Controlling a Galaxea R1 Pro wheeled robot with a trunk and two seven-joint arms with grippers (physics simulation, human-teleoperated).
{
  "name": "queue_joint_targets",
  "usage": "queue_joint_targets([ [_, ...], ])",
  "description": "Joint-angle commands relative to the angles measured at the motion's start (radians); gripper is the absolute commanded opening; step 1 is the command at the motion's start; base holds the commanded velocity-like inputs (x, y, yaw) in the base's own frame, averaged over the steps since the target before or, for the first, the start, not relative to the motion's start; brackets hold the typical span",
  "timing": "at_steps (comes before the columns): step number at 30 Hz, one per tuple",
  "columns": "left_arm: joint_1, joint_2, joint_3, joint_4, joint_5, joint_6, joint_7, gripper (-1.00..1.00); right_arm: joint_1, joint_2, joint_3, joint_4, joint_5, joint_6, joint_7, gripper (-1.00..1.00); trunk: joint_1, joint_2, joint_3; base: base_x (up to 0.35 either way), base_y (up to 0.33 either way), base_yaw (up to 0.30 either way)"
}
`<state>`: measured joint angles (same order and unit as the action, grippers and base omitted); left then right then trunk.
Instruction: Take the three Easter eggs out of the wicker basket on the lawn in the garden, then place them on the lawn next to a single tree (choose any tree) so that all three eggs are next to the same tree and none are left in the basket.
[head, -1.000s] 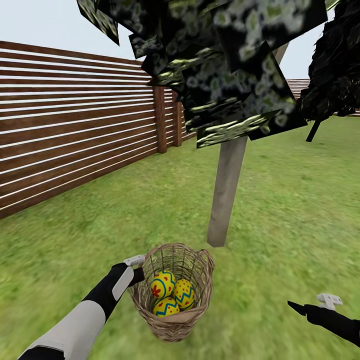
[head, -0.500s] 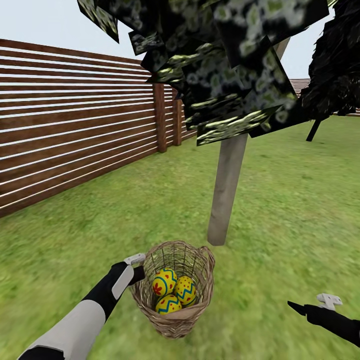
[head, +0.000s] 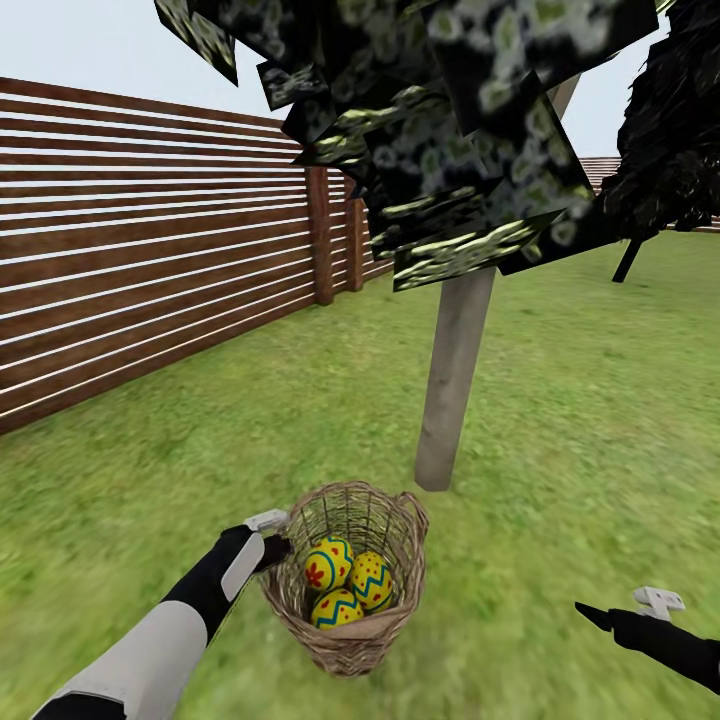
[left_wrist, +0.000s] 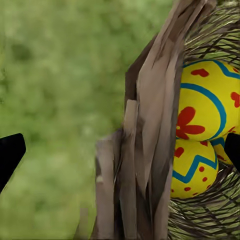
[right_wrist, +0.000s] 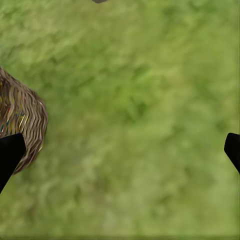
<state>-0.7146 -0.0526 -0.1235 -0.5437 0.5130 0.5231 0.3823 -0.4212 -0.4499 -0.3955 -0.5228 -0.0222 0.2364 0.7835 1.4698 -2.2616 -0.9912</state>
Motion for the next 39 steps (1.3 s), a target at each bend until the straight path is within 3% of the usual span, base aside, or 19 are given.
queue_joint_targets([
  [1,-0.001,0.005,-0.006,-0.006,0.012,0.003,0.009,1.0,-0.001,0.0,-0.004,0.0,-0.002,0.009,0.005,1.0,0.0,0.0,-0.001,0.0,0.0,0.0],
  [12,-0.001,0.008,-0.007,-0.009,0.013,0.003,0.009,1.0,-0.001,0.002,-0.004,0.001,-0.002,0.009,0.004,1.0,-0.042,0.077,0.034,0.0,0.0,0.0],
  [36,0.0,0.008,-0.005,-0.013,0.013,0.006,0.01,1.0,-0.001,0.001,-0.005,0.003,-0.002,0.009,0.003,1.0,-0.042,0.077,0.034,0.0,0.0,0.0],
  [39,-0.001,0.008,-0.005,-0.013,0.013,0.007,0.01,1.0,-0.001,0.001,-0.005,0.003,-0.002,0.009,0.003,1.0,-0.054,0.098,0.043,0.0,0.0,0.0],
])
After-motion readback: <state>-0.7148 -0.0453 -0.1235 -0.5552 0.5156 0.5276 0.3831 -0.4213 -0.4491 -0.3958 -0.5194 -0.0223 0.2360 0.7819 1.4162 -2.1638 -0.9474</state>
